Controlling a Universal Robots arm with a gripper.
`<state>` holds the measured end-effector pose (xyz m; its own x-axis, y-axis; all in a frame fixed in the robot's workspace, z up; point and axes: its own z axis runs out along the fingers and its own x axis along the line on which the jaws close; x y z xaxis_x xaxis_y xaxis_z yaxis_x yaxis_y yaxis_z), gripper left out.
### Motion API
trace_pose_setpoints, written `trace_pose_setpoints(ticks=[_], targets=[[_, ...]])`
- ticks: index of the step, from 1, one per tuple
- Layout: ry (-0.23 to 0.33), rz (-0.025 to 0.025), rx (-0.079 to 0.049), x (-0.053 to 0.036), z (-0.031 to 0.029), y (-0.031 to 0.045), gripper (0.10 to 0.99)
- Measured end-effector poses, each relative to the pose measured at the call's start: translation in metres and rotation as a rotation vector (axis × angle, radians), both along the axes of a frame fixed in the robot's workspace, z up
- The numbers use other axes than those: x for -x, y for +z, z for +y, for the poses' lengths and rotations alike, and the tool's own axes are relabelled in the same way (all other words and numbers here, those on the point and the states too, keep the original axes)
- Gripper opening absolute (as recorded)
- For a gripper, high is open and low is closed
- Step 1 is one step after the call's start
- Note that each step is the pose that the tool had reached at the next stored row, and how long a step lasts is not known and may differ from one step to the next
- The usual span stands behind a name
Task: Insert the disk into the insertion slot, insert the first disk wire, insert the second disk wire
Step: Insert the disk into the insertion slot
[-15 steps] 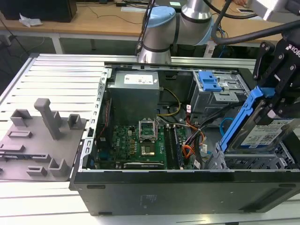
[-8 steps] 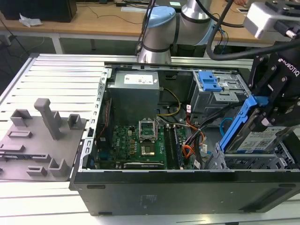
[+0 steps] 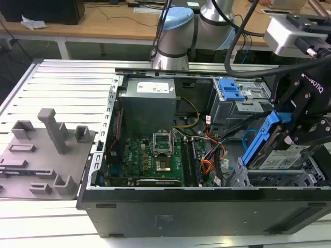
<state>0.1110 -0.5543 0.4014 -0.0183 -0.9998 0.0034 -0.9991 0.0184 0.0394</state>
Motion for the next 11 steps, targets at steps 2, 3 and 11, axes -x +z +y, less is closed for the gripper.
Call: trace_pose_setpoints(ticks=[2, 3, 11], targets=[[0.0, 0.0, 0.0, 0.0, 0.0, -0.0011, 0.365], [0.0, 0.0, 0.0, 0.0, 0.0, -0.0012, 0.365], [0.0, 0.0, 0.0, 0.0, 0.0, -0.002, 0.439]])
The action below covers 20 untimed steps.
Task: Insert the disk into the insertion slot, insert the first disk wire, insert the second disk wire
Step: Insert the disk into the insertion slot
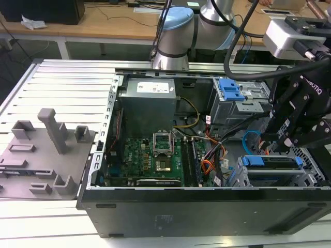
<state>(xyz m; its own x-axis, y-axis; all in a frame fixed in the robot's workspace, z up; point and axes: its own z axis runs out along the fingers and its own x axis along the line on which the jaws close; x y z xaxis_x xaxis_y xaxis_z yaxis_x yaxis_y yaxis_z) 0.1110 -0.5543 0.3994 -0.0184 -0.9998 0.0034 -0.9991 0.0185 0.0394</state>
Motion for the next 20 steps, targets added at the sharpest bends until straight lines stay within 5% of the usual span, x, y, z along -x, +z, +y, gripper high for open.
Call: trace_pose_setpoints(ticks=[4, 10, 20], targets=[[0.0, 0.0001, 0.0, 0.0, 0.0, -0.0003, 0.424], [0.0, 0.0001, 0.0, 0.0, 0.0, -0.0008, 0.118], [0.0, 0.0, 0.0, 0.0, 0.0, -0.0018, 0.106]])
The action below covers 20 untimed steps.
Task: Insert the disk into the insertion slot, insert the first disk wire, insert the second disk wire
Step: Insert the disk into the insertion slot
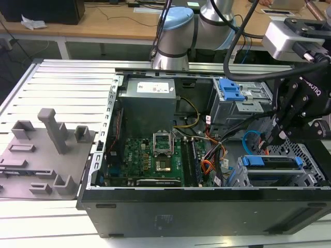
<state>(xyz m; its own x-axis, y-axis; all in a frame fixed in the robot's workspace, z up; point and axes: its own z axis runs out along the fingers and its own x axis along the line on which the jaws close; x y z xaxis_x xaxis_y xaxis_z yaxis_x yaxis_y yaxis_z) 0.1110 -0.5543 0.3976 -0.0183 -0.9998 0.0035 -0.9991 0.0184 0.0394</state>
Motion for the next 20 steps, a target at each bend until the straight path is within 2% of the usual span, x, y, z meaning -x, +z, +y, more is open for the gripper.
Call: trace_pose_setpoints(ticks=[7, 12, 14, 17, 20], targets=[[0.0, 0.0, 0.0, 0.0, 0.0, -0.0057, 0.106], [0.0, 0.0, 0.0, 0.0, 0.0, -0.0153, 0.106], [0.0, 0.0, 0.0, 0.0, 0.0, -0.0223, 0.106], [0.0, 0.0, 0.0, -0.0006, 0.0, -0.0284, 0.106], [0.0, 0.0002, 0.0, -0.0034, 0.0, -0.0322, 0.106]])
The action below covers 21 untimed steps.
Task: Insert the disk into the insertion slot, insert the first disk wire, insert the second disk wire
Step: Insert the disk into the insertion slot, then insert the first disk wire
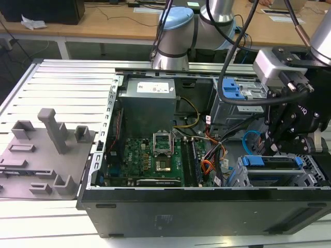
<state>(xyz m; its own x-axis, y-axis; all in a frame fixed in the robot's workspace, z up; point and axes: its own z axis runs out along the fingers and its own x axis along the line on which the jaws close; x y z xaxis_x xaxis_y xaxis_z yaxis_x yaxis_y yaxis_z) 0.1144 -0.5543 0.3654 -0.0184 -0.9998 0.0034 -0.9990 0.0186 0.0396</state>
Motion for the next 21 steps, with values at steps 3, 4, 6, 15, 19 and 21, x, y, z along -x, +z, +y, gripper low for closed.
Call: trace_pose_setpoints(ticks=[3, 4, 6, 15, 19, 21], targets=[[0.0, 0.0002, 0.0, -0.0063, 0.0003, -0.003, 0.106], [0.0, 0.0003, 0.0, -0.0086, 0.0003, -0.0047, 0.106], [0.0, 0.0003, 0.0, -0.0097, 0.0003, -0.0063, 0.106], [0.0, 0.0003, 0.0, -0.0098, 0.0003, -0.0066, 0.106], [0.0, 0.0003, 0.0, -0.0275, 0.0003, -0.0066, 0.106], [0.0, 0.0004, 0.0, -0.0328, 0.0003, -0.0066, 0.106]])
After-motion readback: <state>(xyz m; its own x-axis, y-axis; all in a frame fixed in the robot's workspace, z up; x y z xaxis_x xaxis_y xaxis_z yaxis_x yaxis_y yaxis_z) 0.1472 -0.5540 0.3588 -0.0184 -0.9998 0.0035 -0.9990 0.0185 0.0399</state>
